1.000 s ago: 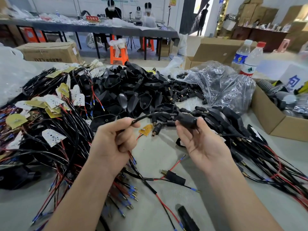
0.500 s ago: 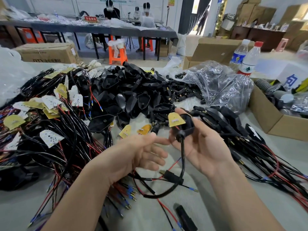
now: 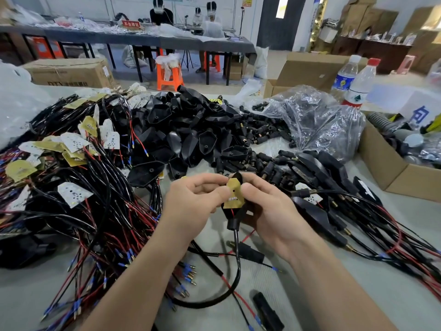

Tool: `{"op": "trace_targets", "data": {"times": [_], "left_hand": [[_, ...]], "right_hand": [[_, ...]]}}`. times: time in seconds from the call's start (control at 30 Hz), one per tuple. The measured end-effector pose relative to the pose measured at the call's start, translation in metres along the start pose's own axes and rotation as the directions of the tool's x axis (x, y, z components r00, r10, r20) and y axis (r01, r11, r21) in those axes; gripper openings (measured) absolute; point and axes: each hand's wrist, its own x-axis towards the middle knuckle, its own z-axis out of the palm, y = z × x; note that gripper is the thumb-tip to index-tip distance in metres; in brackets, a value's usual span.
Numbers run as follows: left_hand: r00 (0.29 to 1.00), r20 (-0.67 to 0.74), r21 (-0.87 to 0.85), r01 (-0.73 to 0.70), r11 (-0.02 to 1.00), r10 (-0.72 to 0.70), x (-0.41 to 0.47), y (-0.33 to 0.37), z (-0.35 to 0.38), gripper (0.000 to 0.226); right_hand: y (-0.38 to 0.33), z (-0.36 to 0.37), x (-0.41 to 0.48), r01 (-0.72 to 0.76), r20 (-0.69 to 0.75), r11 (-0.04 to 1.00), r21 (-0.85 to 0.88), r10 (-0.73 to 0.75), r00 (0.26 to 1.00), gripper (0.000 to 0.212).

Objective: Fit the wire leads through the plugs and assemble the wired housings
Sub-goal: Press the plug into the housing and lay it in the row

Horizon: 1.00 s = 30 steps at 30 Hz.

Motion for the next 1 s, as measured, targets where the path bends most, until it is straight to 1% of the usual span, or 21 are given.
{"op": "trace_targets", "data": {"times": [0.07,0.1,0.17,0.23,0.3,0.33,0.37,0.43,0.5,0.57,0.6,0.67,0.7,0.73,0.8,0.87,0.93,1.0], "left_hand": [[0.999,-0.016,0.034,-0.046,0.998,0.047,-0.001,0.0,0.001,0.02],[0.998,-0.014,0.076,-0.063,0.995,0.064,-0.001,-0.002,0.001,0.027],[0.999,0.0,0.133,-0.049,0.99,0.05,-0.001,-0.003,0.001,0.041],[1.0,-0.02,0.091,-0.012,0.996,0.014,-0.002,-0.002,0.003,0.045],[0.994,-0.11,0.056,-0.012,0.998,0.019,-0.003,0.0,0.003,0.043],[0.986,-0.157,0.104,-0.038,0.994,0.054,-0.004,0.001,0.003,0.042],[0.977,-0.182,0.19,-0.073,0.979,0.108,-0.006,0.001,0.002,0.039],[0.961,-0.166,0.375,-0.146,0.916,0.221,-0.011,0.002,0.005,0.035],[0.95,-0.122,0.467,-0.2,0.862,0.286,-0.013,0.0,0.009,0.042],[0.956,-0.072,0.44,-0.224,0.869,0.283,-0.012,-0.003,0.01,0.052],[0.97,-0.039,0.38,-0.209,0.901,0.241,-0.011,-0.003,0.009,0.055],[0.993,0.031,0.194,-0.119,0.974,0.115,-0.007,-0.002,0.006,0.052],[0.996,0.054,0.117,-0.079,0.99,0.073,-0.005,-0.002,0.005,0.05],[0.997,0.057,0.075,-0.063,0.995,0.059,-0.004,-0.002,0.005,0.048],[0.996,0.019,0.082,-0.088,0.993,0.087,-0.003,-0.003,0.005,0.045],[0.988,-0.05,0.142,-0.141,0.98,0.149,-0.004,-0.003,0.004,0.044],[0.965,-0.125,0.209,-0.203,0.957,0.232,-0.006,-0.002,0.004,0.04],[0.937,-0.181,0.29,-0.239,0.927,0.298,-0.009,0.0,0.006,0.026]], "right_hand": [[0.002,0.003,0.0,0.001,-0.043,1.0,0.004,-0.001,0.999,0.022],[0.003,0.004,0.001,-0.001,-0.066,1.0,0.0,0.001,0.998,0.022],[0.006,0.005,0.003,0.005,-0.1,1.0,-0.022,-0.007,0.995,0.028],[0.007,0.006,0.004,0.012,-0.123,0.998,-0.06,-0.019,0.992,0.033],[0.007,0.007,0.003,0.021,-0.124,0.997,-0.081,-0.031,0.992,0.032],[0.007,0.009,0.002,0.017,-0.116,0.996,-0.09,-0.028,0.993,0.03],[0.008,0.011,0.002,0.01,-0.098,0.995,-0.102,-0.02,0.995,0.026],[0.009,0.015,0.0,0.005,-0.048,0.993,-0.121,-0.011,0.999,0.023],[0.01,0.019,-0.001,0.009,-0.026,0.992,-0.128,-0.012,1.0,0.028],[0.01,0.021,-0.001,0.002,-0.033,0.995,-0.101,-0.006,0.999,0.03],[0.009,0.021,-0.002,-0.003,-0.028,0.998,-0.06,0.001,1.0,0.03],[0.007,0.022,-0.002,-0.003,-0.021,1.0,0.009,0.004,1.0,0.034],[0.006,0.023,-0.002,-0.004,-0.024,1.0,0.017,0.004,1.0,0.036],[0.005,0.023,-0.002,-0.007,-0.025,1.0,0.021,0.007,1.0,0.038],[0.006,0.024,-0.001,-0.037,-0.028,0.997,0.064,0.039,0.999,0.035],[0.005,0.021,-0.001,-0.071,-0.02,0.992,0.1,0.073,0.997,0.031],[0.005,0.018,0.0,-0.089,-0.028,0.99,0.107,0.092,0.995,0.031],[0.004,0.018,-0.001,-0.101,-0.07,0.991,0.09,0.107,0.992,0.032]]}}
